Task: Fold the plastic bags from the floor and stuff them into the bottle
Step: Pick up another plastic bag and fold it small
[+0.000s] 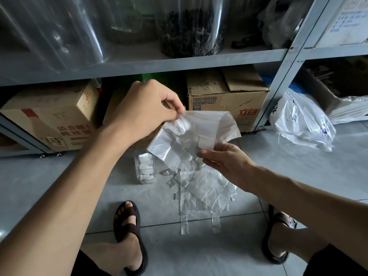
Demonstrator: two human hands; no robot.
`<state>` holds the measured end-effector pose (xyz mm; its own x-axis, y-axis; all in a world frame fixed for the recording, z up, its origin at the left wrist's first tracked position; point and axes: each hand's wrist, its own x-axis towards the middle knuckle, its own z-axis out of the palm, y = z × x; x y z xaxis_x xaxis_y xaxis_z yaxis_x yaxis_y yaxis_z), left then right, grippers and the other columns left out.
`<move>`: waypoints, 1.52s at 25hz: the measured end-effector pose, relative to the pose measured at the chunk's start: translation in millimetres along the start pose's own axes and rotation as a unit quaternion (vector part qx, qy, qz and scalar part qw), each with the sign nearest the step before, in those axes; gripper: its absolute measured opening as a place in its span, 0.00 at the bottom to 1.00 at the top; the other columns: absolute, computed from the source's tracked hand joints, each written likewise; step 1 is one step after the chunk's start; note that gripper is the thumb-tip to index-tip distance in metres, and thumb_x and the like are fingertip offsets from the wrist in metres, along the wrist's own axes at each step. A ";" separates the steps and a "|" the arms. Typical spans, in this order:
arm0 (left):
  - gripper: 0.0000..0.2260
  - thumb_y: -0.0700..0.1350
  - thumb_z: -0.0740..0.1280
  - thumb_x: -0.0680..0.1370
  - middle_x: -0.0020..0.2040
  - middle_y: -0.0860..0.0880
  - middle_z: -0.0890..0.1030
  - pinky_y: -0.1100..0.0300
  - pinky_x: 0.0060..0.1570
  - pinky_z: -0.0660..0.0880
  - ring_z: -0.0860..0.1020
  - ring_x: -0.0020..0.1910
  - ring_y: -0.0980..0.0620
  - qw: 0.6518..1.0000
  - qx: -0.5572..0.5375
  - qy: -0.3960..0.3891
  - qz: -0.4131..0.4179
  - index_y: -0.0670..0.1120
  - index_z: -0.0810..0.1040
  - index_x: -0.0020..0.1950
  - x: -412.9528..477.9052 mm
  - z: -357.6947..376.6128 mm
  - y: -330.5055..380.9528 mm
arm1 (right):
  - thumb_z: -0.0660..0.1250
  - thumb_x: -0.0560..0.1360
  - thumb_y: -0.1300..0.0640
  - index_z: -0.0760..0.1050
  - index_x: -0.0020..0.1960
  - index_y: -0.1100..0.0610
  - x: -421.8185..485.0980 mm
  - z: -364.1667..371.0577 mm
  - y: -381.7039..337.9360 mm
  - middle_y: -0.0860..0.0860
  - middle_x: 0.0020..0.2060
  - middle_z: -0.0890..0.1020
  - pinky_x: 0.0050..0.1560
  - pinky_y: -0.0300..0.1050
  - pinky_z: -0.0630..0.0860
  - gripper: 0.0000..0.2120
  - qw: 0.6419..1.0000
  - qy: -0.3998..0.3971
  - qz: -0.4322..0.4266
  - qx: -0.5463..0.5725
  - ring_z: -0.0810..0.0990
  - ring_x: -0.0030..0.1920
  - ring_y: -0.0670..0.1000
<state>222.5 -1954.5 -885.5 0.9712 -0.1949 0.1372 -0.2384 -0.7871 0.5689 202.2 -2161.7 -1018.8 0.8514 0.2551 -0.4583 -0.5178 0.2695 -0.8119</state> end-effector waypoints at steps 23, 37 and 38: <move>0.09 0.40 0.70 0.76 0.34 0.51 0.77 0.58 0.36 0.70 0.76 0.35 0.46 0.983 0.169 0.054 0.038 0.53 0.85 0.44 -8.2 9.0 1.7 | 0.67 0.67 0.39 0.63 0.71 0.49 -31.3 36.7 -8.9 0.46 0.64 0.66 0.62 0.39 0.70 0.35 0.853 0.090 -0.344 -0.381 0.67 0.65 0.46; 0.10 0.38 0.68 0.76 0.36 0.50 0.80 0.56 0.37 0.75 0.77 0.36 0.46 0.984 0.172 0.040 0.023 0.51 0.86 0.45 -10.9 15.2 5.9 | 0.68 0.78 0.52 0.84 0.49 0.52 -22.7 24.4 -33.3 0.44 0.43 0.86 0.42 0.48 0.81 0.07 0.738 0.169 -0.426 -0.495 0.84 0.42 0.44; 0.10 0.38 0.68 0.75 0.36 0.49 0.81 0.55 0.39 0.77 0.79 0.37 0.45 0.986 0.159 0.038 0.019 0.51 0.86 0.44 -10.8 15.4 5.9 | 0.67 0.78 0.52 0.83 0.49 0.53 -23.2 24.6 -33.0 0.45 0.42 0.86 0.41 0.48 0.80 0.08 0.733 0.164 -0.432 -0.500 0.83 0.41 0.44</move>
<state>210.5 -1966.1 -896.1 0.9562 -0.1932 0.2199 -0.2516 -0.9263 0.2806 197.4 -2153.6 -972.5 0.8849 0.1095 0.4527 0.4062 -0.6569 -0.6352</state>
